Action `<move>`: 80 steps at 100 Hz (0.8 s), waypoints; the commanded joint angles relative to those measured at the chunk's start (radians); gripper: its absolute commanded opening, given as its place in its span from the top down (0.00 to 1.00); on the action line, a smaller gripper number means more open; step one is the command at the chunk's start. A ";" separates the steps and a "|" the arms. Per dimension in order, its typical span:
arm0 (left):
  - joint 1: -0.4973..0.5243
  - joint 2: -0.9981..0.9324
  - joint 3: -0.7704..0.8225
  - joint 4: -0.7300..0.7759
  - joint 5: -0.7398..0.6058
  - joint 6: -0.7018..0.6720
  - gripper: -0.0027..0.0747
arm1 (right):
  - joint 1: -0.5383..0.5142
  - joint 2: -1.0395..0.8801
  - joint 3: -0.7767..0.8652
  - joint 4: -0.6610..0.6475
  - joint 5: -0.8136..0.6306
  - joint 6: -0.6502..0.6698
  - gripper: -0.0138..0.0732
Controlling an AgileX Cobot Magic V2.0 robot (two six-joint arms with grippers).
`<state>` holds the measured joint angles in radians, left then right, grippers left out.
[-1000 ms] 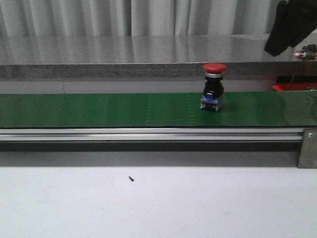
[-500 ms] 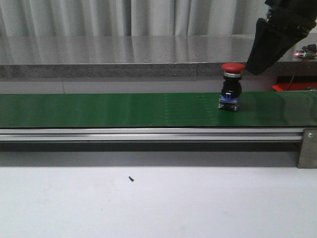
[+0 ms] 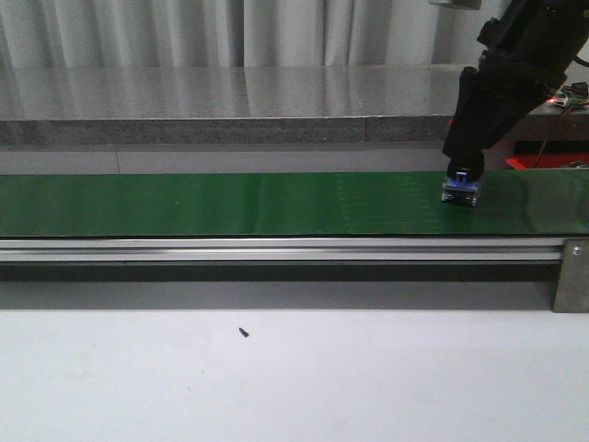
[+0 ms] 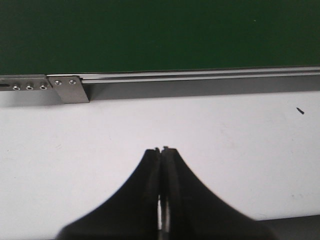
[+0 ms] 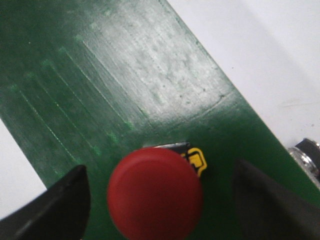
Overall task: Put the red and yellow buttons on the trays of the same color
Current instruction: 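Carry the second red button over the red tray with the right gripper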
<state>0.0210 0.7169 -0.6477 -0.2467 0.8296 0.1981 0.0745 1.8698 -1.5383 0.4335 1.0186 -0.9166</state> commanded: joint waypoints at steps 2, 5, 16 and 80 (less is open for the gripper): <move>-0.007 -0.004 -0.028 -0.016 -0.061 0.001 0.99 | -0.001 -0.049 -0.025 0.029 -0.018 -0.006 0.41; -0.007 -0.004 -0.028 -0.016 -0.061 0.001 0.99 | -0.001 -0.049 -0.025 0.027 -0.019 -0.005 0.47; -0.007 -0.004 -0.028 -0.016 -0.061 0.001 0.99 | -0.001 -0.049 -0.026 0.025 -0.028 -0.005 0.69; -0.007 -0.004 -0.028 -0.016 -0.061 0.001 0.99 | -0.125 -0.078 -0.227 0.023 -0.202 0.146 0.74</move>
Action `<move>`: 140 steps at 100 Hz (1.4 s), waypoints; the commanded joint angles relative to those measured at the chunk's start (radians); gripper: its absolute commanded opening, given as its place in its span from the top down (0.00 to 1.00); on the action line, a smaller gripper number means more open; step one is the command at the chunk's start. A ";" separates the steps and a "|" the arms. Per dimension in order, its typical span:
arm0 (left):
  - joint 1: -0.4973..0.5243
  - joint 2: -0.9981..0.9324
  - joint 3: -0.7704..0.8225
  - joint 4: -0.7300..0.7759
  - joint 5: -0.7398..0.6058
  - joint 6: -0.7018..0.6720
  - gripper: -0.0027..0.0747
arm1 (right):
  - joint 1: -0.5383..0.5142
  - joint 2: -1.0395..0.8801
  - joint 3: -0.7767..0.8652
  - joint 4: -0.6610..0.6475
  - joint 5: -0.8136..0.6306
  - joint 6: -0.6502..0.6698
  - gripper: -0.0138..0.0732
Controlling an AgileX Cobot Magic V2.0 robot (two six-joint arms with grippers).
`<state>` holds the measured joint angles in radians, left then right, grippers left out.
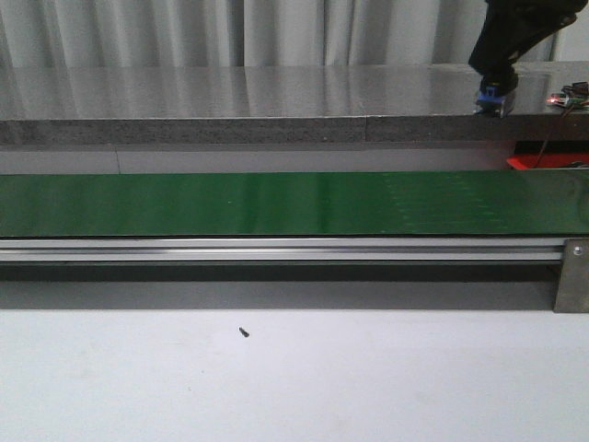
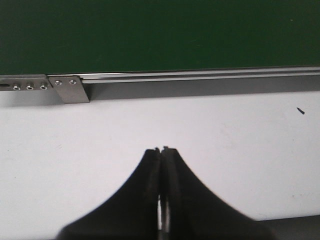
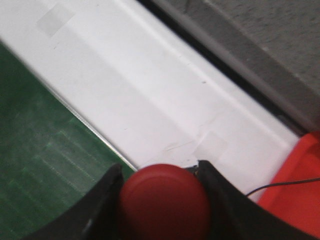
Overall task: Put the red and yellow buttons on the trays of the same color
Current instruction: 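Carry the second red button over the red tray with the right gripper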
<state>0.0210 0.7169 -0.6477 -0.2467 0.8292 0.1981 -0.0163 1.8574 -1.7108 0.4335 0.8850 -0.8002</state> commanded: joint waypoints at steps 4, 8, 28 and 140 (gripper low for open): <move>-0.007 -0.004 -0.028 -0.016 -0.060 0.001 0.99 | -0.051 -0.066 -0.060 0.023 -0.084 0.049 0.74; -0.007 -0.004 -0.028 -0.016 -0.060 0.001 0.99 | -0.075 -0.066 -0.064 0.023 -0.097 0.069 0.74; -0.007 -0.004 -0.028 -0.016 -0.060 0.001 0.99 | -0.179 -0.042 -0.065 0.023 -0.117 0.184 0.74; -0.007 -0.004 -0.028 -0.016 -0.060 0.001 0.99 | -0.347 0.251 -0.154 0.059 -0.222 0.289 0.74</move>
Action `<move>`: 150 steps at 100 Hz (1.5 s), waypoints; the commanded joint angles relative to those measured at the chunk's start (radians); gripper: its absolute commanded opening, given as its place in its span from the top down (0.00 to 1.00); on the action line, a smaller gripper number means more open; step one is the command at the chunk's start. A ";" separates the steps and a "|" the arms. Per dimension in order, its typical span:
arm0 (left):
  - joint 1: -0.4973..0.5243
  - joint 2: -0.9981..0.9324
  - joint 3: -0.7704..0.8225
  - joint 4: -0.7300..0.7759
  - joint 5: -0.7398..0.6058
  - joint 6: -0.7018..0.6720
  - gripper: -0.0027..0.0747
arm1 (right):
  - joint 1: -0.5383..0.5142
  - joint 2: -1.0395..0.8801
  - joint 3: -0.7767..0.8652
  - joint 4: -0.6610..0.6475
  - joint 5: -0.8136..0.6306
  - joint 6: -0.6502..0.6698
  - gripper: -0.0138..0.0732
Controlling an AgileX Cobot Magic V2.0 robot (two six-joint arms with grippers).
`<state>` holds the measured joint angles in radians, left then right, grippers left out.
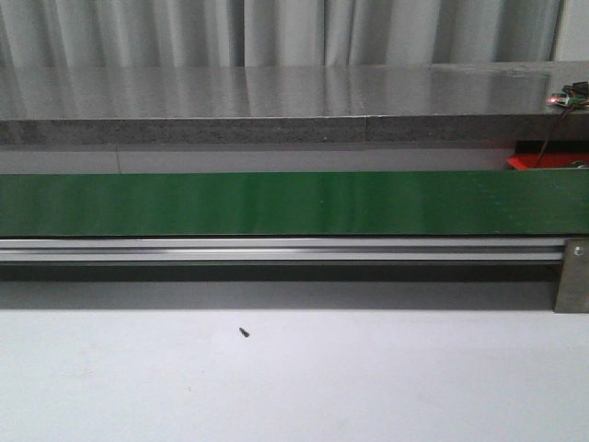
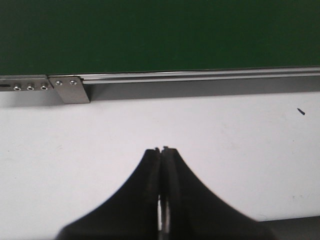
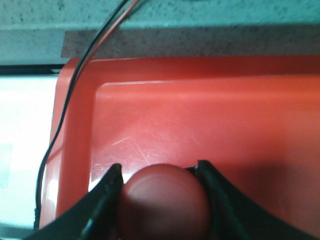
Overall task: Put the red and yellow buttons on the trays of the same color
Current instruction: 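Carry the second red button over the red tray with the right gripper, then lower the button into the red tray, open and raise the right gripper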
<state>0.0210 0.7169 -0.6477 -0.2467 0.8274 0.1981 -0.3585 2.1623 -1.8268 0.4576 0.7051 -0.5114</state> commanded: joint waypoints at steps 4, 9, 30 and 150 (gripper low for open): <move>-0.007 -0.004 -0.028 -0.016 -0.059 0.001 0.99 | -0.005 -0.045 -0.038 0.035 -0.045 0.000 0.74; -0.007 -0.004 -0.028 -0.016 -0.059 0.001 0.99 | -0.005 -0.038 -0.038 0.035 -0.047 0.000 0.74; -0.007 -0.004 -0.028 -0.016 -0.059 0.001 0.99 | -0.005 -0.012 -0.039 0.035 -0.050 0.000 0.74; -0.007 -0.004 -0.028 -0.016 -0.059 0.001 0.99 | -0.004 -0.193 -0.071 0.034 0.150 -0.001 0.91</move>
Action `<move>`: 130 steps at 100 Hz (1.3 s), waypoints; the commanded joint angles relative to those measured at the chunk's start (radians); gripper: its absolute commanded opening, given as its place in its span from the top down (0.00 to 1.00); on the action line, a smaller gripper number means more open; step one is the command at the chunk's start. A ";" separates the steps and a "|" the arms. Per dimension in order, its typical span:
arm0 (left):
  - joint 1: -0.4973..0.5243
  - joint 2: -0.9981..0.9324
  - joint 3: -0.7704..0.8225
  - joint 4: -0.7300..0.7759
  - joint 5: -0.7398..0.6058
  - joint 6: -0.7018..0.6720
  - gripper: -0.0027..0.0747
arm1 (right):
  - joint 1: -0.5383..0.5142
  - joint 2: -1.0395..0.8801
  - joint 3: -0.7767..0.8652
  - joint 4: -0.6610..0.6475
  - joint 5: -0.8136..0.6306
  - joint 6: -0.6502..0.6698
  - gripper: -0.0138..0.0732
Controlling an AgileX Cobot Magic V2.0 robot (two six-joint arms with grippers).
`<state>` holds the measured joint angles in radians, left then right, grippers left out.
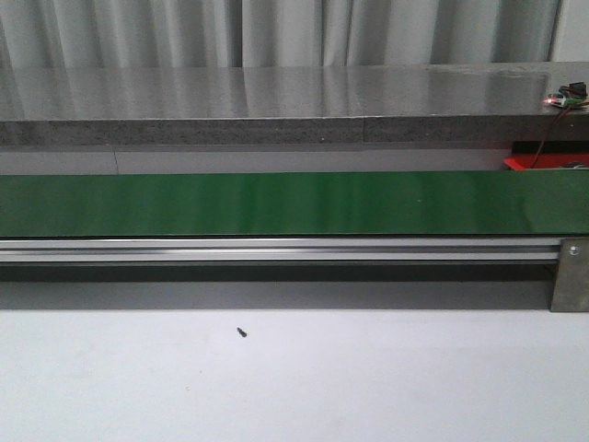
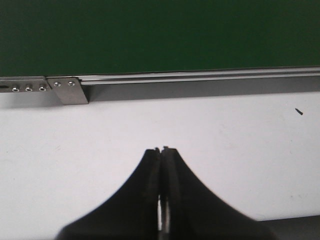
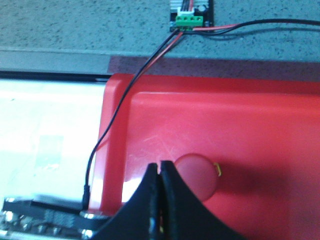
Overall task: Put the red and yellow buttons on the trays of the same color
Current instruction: 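Lower the button into the red tray, open and raise the right gripper, then move the left gripper over the yellow buttons and grasp one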
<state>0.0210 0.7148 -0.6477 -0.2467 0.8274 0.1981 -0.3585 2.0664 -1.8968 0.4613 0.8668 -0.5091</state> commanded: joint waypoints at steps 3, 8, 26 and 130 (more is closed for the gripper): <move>-0.007 -0.002 -0.028 -0.016 -0.059 0.001 0.99 | -0.004 -0.110 0.017 0.031 -0.017 -0.003 0.91; -0.007 -0.002 -0.028 -0.016 -0.059 0.001 0.99 | -0.004 -0.144 0.057 0.031 -0.035 -0.003 0.91; -0.007 -0.002 -0.028 -0.016 -0.059 0.001 0.99 | 0.001 -0.286 0.271 0.027 -0.170 -0.008 0.91; -0.007 -0.002 -0.028 -0.016 -0.059 0.001 0.99 | 0.235 -0.930 1.119 0.036 -0.651 -0.040 0.91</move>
<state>0.0210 0.7148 -0.6477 -0.2467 0.8256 0.1981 -0.1236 1.2007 -0.7812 0.4657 0.2896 -0.5402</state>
